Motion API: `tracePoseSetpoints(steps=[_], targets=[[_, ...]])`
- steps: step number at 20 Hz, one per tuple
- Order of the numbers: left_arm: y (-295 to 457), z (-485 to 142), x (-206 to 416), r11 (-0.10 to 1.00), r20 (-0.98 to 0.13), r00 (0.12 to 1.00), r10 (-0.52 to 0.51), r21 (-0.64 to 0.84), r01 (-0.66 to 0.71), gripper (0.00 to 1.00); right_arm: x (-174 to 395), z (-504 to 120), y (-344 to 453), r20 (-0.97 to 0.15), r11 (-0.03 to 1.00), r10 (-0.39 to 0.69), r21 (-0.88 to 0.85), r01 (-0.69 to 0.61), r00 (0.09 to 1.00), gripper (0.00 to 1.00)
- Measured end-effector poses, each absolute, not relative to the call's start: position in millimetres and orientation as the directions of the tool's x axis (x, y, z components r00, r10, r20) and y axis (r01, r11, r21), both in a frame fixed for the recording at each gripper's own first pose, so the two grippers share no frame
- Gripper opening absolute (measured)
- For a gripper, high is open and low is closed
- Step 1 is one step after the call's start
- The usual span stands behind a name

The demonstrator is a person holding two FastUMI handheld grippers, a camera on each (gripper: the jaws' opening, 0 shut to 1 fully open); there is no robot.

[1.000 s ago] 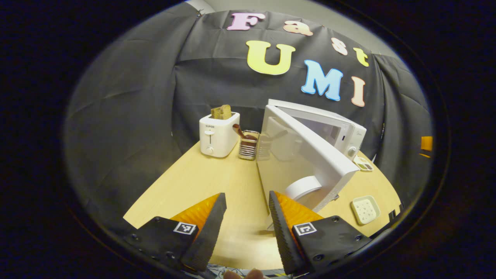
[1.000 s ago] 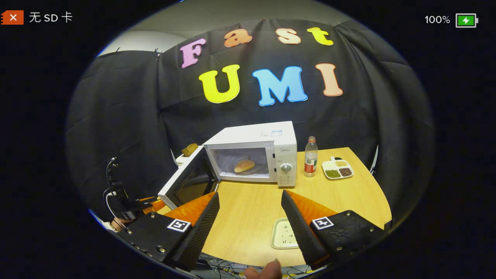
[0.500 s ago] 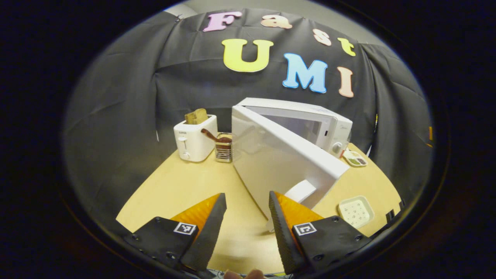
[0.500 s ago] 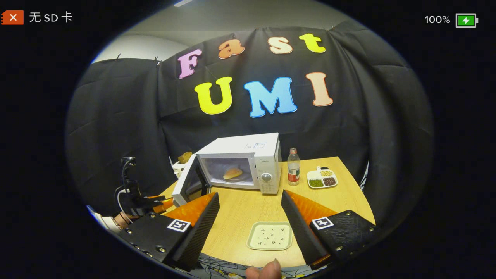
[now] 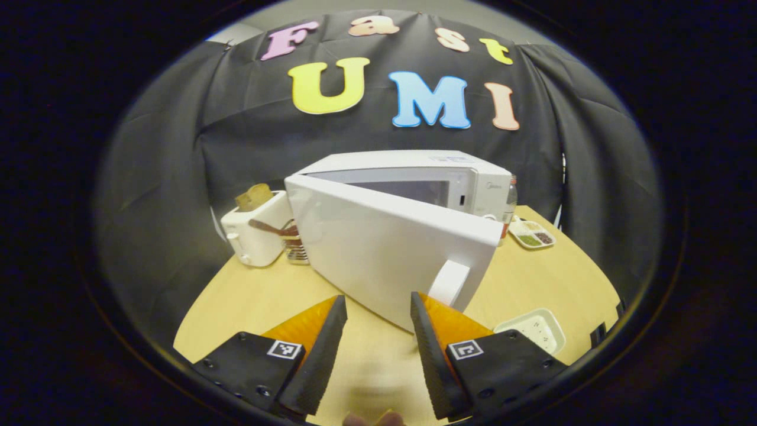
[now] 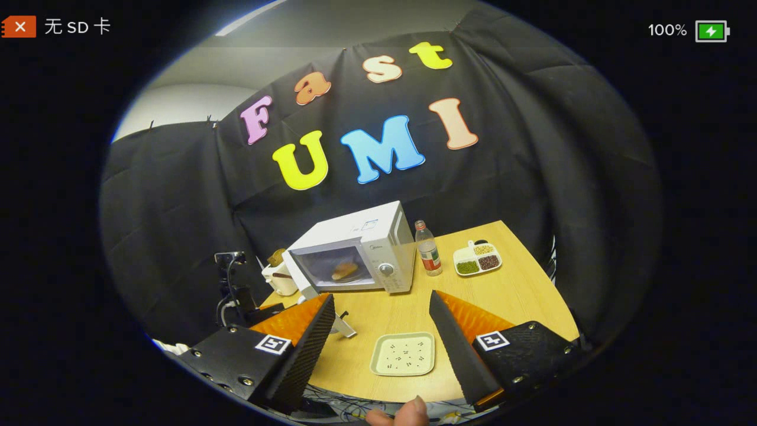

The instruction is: Open the microwave oven with the left hand, put the food in, and close the microwave oven.

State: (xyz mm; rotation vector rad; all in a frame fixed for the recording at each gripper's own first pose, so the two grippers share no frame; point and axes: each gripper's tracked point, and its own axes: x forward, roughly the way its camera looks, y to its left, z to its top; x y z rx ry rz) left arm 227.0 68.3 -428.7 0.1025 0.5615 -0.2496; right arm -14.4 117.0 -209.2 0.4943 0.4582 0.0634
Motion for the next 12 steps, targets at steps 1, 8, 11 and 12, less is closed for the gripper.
tracePoseSetpoints(steps=[1, 8, 11, 12], targets=[[57, -431, 238, 0.961, -0.540, 0.811, -0.226, 0.015, 0.277, 0.74, -13, -216, 111, -0.431, 0.881, 0.133, 0.464, 0.093, 0.892, 0.98], [5, -440, 316, 0.907, -0.513, 0.779, -0.361, 0.004, 0.422, 0.71, 16, -214, 116, -0.474, 0.804, -0.012, 0.519, 0.290, 0.880, 0.98], [-12, -444, 348, 0.881, -0.501, 0.773, -0.389, 0.044, 0.471, 0.72, 20, -219, 125, -0.495, 0.747, -0.047, 0.559, 0.359, 0.868, 0.98], [-18, -446, 357, 0.875, -0.494, 0.773, -0.399, 0.045, 0.481, 0.72, 18, -224, 131, -0.511, 0.739, -0.043, 0.562, 0.371, 0.859, 0.98]])
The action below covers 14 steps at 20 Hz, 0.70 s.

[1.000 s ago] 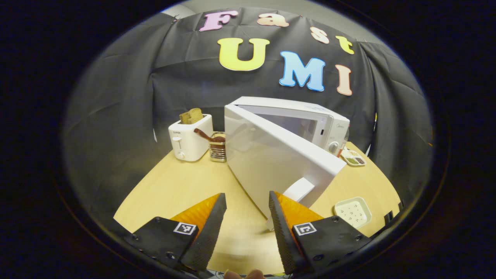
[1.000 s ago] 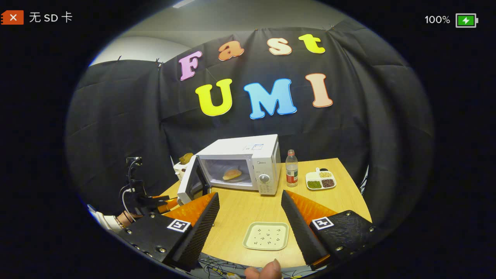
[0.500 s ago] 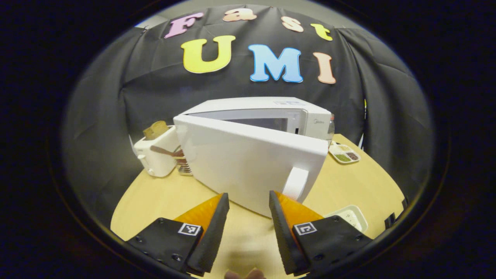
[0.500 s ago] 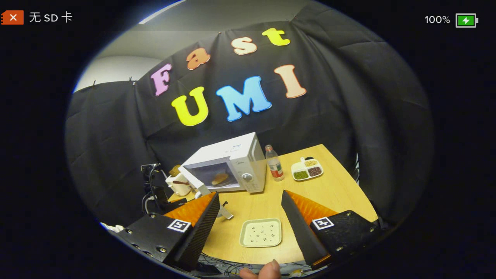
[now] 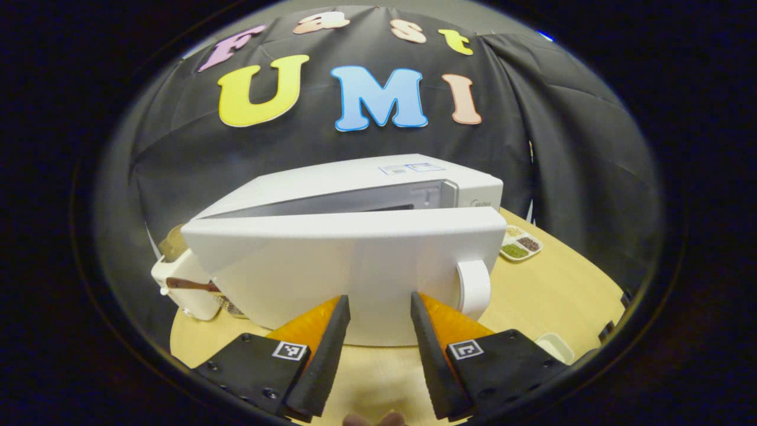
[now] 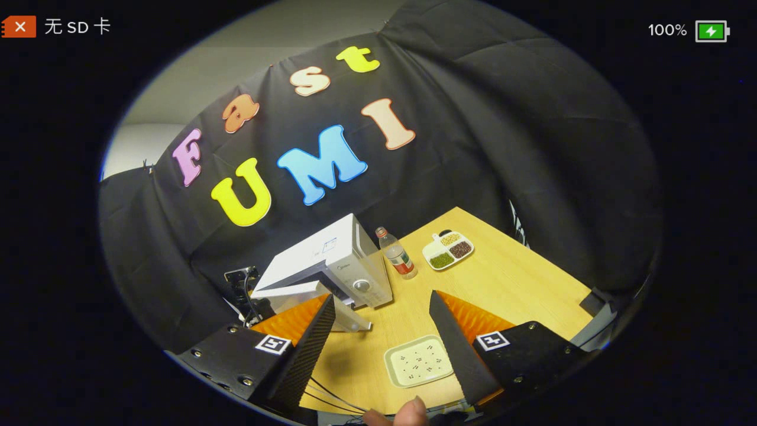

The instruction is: Open the microwave oven with the left hand, put the food in, and close the microwave oven.

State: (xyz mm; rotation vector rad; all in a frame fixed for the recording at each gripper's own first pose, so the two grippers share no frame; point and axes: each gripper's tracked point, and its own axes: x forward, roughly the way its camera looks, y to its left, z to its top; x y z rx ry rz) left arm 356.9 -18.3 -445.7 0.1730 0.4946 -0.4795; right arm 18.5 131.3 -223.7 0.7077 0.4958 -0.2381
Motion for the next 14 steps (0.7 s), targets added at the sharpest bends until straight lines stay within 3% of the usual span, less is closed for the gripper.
tracePoseSetpoints(steps=[4, 7, 9, 10, 14], targets=[[-32, -447, 400, 0.889, -0.493, 0.787, -0.370, 0.058, 0.454, 0.72, 20, -230, 137, -0.548, 0.731, -0.060, 0.545, 0.410, 0.834, 0.98], [-39, -457, 398, 0.917, -0.511, 0.779, -0.364, -0.051, 0.395, 0.71, 18, -224, 128, -0.548, 0.729, -0.104, 0.526, 0.439, 0.830, 0.98], [-38, -464, 400, 0.926, -0.527, 0.776, -0.346, -0.063, 0.371, 0.75, 15, -217, 124, -0.542, 0.729, -0.130, 0.516, 0.450, 0.831, 0.98], [-39, -464, 400, 0.930, -0.534, 0.775, -0.338, -0.064, 0.361, 0.72, 13, -215, 122, -0.535, 0.730, -0.144, 0.510, 0.454, 0.833, 0.98], [-44, -465, 407, 0.934, -0.554, 0.764, -0.331, -0.076, 0.349, 0.73, -1, -206, 125, -0.529, 0.728, -0.146, 0.515, 0.453, 0.836, 0.98]])
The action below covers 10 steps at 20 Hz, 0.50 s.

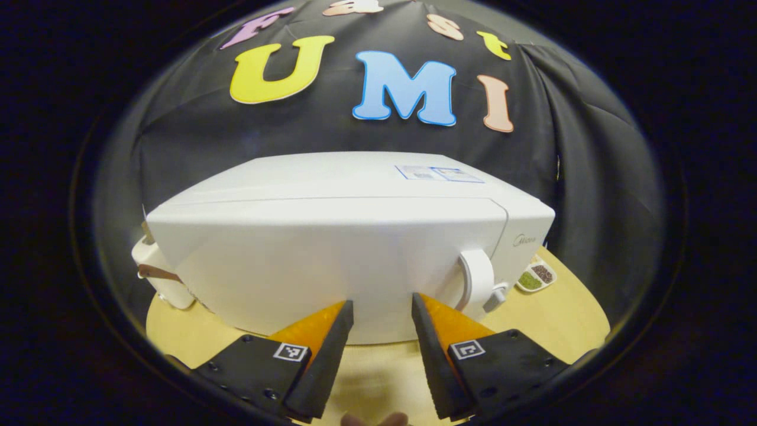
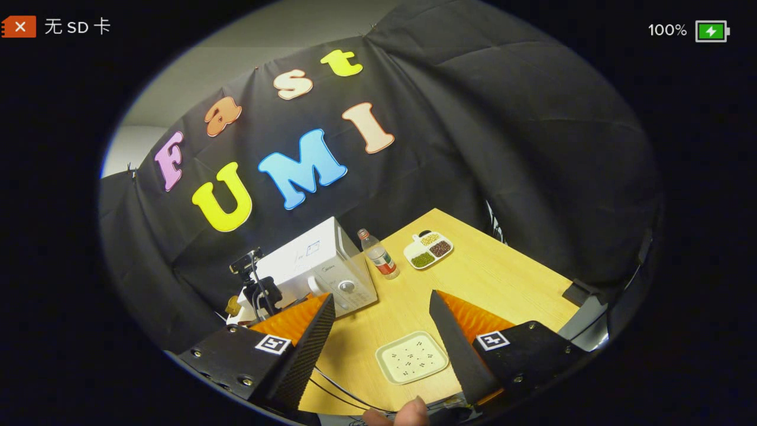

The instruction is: Open the microwave oven with the left hand, put the food in, and close the microwave oven.

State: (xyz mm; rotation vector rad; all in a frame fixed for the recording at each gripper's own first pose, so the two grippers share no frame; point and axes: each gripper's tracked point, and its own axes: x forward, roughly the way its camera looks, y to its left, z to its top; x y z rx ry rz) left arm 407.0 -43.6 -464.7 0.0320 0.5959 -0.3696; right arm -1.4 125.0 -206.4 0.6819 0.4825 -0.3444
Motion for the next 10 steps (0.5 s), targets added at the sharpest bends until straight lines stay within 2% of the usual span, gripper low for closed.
tracePoseSetpoints(steps=[4, 5, 7, 9, 10], targets=[[-48, -435, 391, 0.920, -0.533, 0.765, -0.362, -0.070, 0.387, 0.72, -14, -192, 118, -0.497, 0.773, -0.160, 0.474, 0.421, 0.853, 0.98], [-47, -420, 381, 0.914, -0.513, 0.773, -0.373, -0.063, 0.400, 0.80, -17, -191, 113, -0.486, 0.785, -0.163, 0.463, 0.412, 0.858, 0.98], [-40, -377, 349, 0.912, -0.467, 0.796, -0.386, -0.060, 0.407, 0.72, -20, -183, 103, -0.457, 0.793, -0.165, 0.466, 0.393, 0.874, 0.98], [-32, -328, 306, 0.910, -0.408, 0.820, -0.402, -0.078, 0.407, 0.82, -25, -181, 96, -0.442, 0.794, -0.142, 0.483, 0.368, 0.886, 0.98], [-27, -301, 285, 0.909, -0.367, 0.835, -0.409, -0.081, 0.410, 0.82, -28, -177, 89, -0.429, 0.795, -0.137, 0.490, 0.358, 0.893, 0.98]])
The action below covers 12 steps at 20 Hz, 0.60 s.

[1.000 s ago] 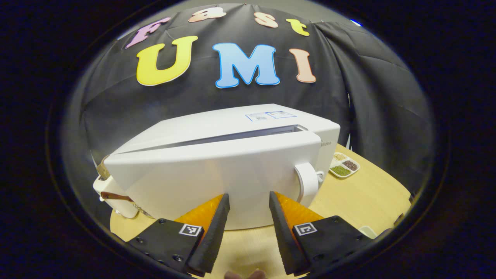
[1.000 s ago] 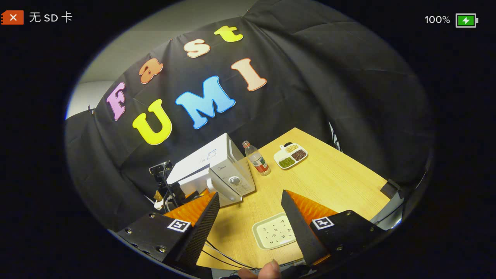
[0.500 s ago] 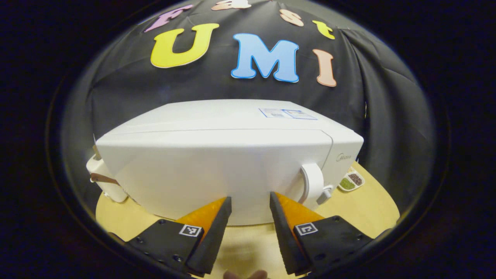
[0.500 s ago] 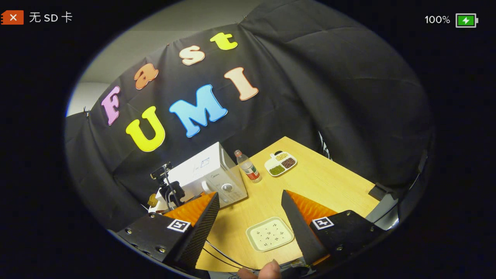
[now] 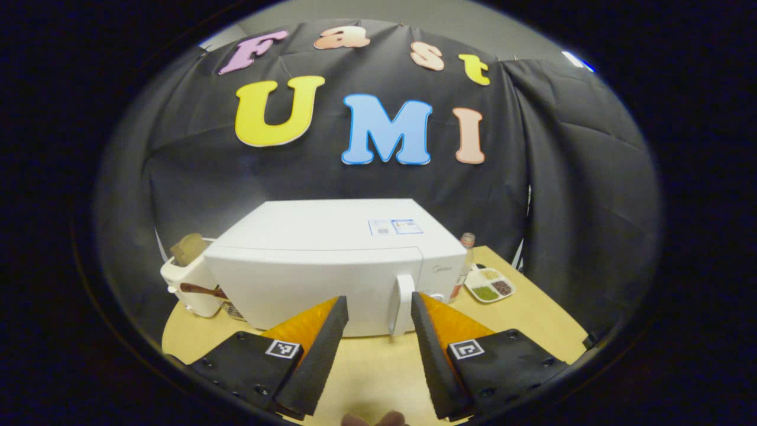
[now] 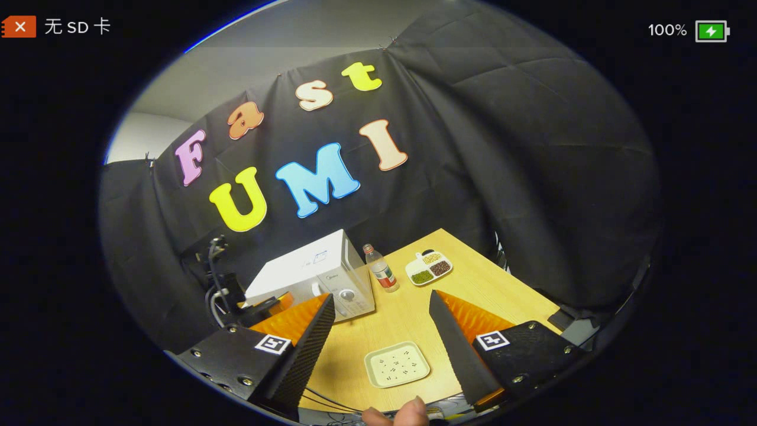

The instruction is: Open the microwave oven with the left hand, put the food in, and close the microwave oven.

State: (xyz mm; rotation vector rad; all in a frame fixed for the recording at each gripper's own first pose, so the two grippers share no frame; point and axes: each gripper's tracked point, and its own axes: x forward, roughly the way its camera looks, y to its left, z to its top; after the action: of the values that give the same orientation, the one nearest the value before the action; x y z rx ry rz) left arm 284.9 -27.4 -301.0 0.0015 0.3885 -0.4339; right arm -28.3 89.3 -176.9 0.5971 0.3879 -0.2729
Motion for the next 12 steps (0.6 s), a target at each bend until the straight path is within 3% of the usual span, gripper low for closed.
tracePoseSetpoints(steps=[4, 6, 10, 11, 12], targets=[[-5, -189, 187, 0.925, -0.206, 0.905, -0.373, -0.005, 0.380, 0.72, -45, -146, 61, -0.361, 0.833, -0.133, 0.463, 0.301, 0.923, 0.98], [-5, -139, 136, 0.927, -0.147, 0.918, -0.368, 0.019, 0.374, 0.81, -50, -125, 48, -0.306, 0.883, -0.137, 0.393, 0.257, 0.942, 0.98], [1, -52, 47, 0.936, -0.024, 0.936, -0.350, 0.030, 0.351, 0.88, -49, -91, 55, -0.214, 0.927, -0.093, 0.339, 0.163, 0.972, 0.98], [5, -36, 31, 0.938, -0.005, 0.939, -0.345, 0.023, 0.345, 0.84, -48, -88, 57, -0.209, 0.928, -0.087, 0.338, 0.155, 0.974, 0.97], [8, -25, 19, 0.939, 0.007, 0.939, -0.343, 0.012, 0.343, 0.91, -46, -83, 59, -0.205, 0.929, -0.088, 0.336, 0.155, 0.975, 0.98]])
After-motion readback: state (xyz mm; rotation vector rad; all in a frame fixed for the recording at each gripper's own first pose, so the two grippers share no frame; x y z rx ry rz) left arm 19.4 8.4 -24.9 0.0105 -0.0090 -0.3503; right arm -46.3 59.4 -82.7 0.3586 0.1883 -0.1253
